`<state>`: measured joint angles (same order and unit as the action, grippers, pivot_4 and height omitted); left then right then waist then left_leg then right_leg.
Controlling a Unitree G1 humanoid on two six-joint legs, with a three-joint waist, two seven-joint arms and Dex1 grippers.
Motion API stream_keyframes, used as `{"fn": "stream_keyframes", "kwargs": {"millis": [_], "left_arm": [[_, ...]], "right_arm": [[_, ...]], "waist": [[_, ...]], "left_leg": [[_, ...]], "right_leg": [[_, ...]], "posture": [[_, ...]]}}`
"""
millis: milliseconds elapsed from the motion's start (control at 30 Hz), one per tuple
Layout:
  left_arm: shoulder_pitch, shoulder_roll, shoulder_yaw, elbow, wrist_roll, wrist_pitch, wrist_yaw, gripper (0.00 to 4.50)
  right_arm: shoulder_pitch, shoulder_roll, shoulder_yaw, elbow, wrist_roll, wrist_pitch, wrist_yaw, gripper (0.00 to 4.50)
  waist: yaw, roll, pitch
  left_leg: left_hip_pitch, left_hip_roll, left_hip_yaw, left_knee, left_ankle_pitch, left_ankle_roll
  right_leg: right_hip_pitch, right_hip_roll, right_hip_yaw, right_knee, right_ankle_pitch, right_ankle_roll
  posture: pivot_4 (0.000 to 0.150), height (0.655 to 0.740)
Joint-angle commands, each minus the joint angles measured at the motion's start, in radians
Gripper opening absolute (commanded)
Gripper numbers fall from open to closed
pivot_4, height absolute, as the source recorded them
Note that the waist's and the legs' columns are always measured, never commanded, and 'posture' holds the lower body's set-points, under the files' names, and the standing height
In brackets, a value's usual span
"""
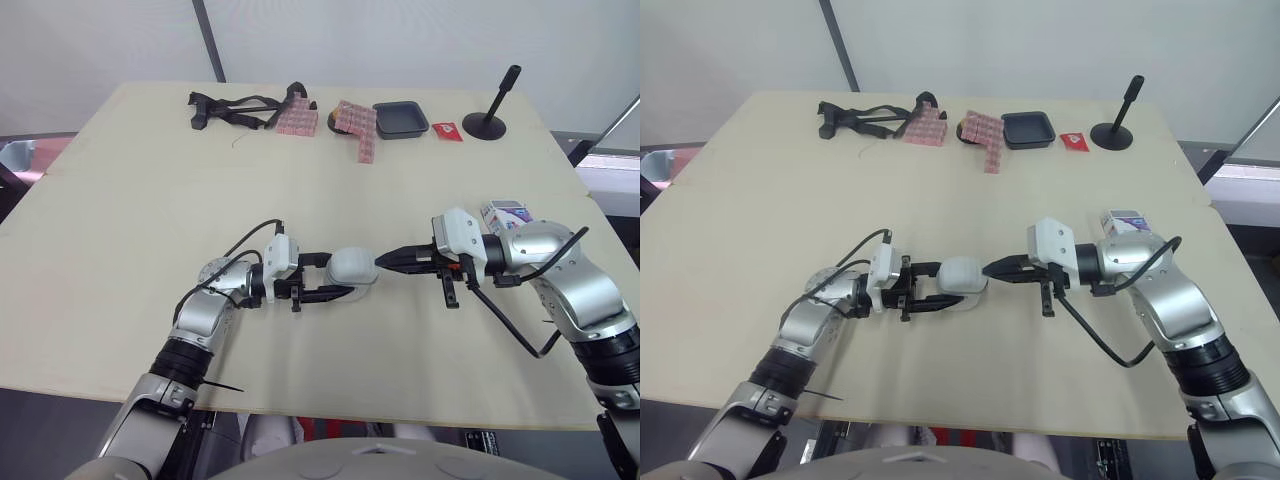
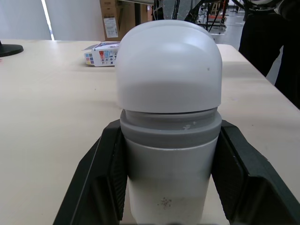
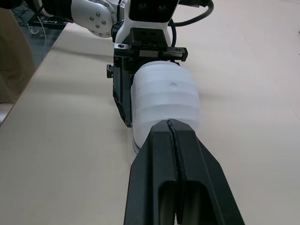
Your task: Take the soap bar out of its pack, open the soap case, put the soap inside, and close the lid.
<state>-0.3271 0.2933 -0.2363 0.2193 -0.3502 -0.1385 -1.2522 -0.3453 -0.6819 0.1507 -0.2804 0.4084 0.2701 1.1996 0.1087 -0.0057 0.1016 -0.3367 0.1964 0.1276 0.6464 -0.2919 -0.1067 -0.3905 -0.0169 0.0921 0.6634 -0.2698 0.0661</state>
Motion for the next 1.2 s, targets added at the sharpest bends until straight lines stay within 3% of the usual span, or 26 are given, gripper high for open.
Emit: {"fn": "stream_keyframes", "kwargs": {"millis": [33,1200], "left_arm": [[0.004,0.006,-0.007,-0.012,0.012,0.002,-0.003,1.92],[0.004,0.006,-0.007,-0.012,0.012,0.002,-0.003,1.92]], "right_arm": [[-0.013,0.0,-0.002,-0.01,0.0,-0.006,0.0,0.02],[-0.013,0.001,-0.002,-0.01,0.0,-0.006,0.0,0.02]], "waist": [[0.0,0.0,0.0],[0.0,0.0,0.0]], "left_leg": [[0.0,0.0,0.0,0.0,0.0,0.0],[0.0,0.0,0.0,-0.001,0.0,0.0]], "right_leg": [[0.0,0.0,0.0,0.0,0.0,0.0],[0.0,0.0,0.0,0.0,0.0,0.0]], "posture": [[0.15,0.74],[0.15,0.74]]}}
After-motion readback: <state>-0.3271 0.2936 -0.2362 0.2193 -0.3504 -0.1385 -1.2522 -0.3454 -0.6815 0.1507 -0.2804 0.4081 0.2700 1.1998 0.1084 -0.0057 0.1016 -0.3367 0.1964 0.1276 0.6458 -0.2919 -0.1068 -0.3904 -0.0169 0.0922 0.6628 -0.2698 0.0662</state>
